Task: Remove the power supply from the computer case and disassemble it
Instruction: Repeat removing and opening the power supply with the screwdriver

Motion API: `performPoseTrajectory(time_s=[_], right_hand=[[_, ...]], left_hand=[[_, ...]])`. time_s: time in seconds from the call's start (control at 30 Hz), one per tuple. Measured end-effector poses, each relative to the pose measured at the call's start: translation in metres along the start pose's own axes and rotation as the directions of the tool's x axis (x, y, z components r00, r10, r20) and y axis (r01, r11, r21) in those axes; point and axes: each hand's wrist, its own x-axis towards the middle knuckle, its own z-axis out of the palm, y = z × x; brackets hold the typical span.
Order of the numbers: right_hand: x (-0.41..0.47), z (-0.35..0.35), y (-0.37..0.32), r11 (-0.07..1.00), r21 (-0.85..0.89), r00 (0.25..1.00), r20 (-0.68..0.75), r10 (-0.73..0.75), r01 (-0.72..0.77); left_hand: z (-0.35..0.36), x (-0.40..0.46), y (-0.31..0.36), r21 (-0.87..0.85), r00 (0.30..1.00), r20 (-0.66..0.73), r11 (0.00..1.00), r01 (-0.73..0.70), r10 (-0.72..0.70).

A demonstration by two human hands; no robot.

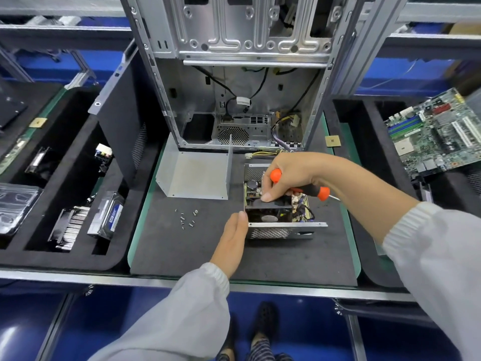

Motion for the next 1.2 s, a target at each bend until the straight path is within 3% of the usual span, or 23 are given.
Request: performPoseTrajectory(time_s=[0.2,0.33,0.5,0.6,0.7,0.77,0.87,1.03,1.2], right_hand=[[-0.015,-0.020,0.002,0.982,0.176,0.997,0.010,-0.073,0.070],[-0.021,-0.026,0.014,0.971,0.225,0.995,-0.076,-0.068,0.084],[-0.036,-0.032,0.057,0.991,0.136,0.926,-0.376,0.045,0.007],[-0.040,-0.017,0.083,0.990,-0.078,0.923,-0.376,0.083,-0.121],[-0.039,0.005,0.103,0.943,-0.249,0.940,-0.313,0.137,-0.220],[-0.036,0.020,0.110,0.928,-0.281,0.940,-0.305,0.154,-0.244],[-0.034,0.037,0.118,0.911,-0.330,0.921,-0.371,0.118,-0.250],[-0.026,0.052,0.123,0.935,-0.297,0.903,-0.427,0.050,-0.193],[-0.022,0.061,0.122,0.954,-0.261,0.893,-0.451,0.012,-0.145]], left_hand=[[-0.010,0.011,0.017,-0.062,0.966,-0.011,0.964,-0.260,0.260],[-0.009,0.029,0.036,-0.055,0.916,-0.116,0.918,-0.392,0.384],[0.007,0.040,0.055,-0.162,0.902,-0.245,0.903,-0.399,0.354],[0.021,0.044,0.072,-0.175,0.905,-0.208,0.896,-0.408,0.372],[0.041,0.050,0.076,-0.191,0.936,-0.228,0.930,-0.315,0.270],[0.047,0.052,0.069,-0.103,0.934,-0.280,0.960,-0.260,0.223],[0.054,0.049,0.060,0.069,0.900,-0.332,0.959,-0.275,0.282],[0.062,0.044,0.058,0.156,0.867,-0.366,0.941,-0.301,0.338],[0.065,0.043,0.056,0.309,0.890,-0.315,0.922,-0.233,0.330]])
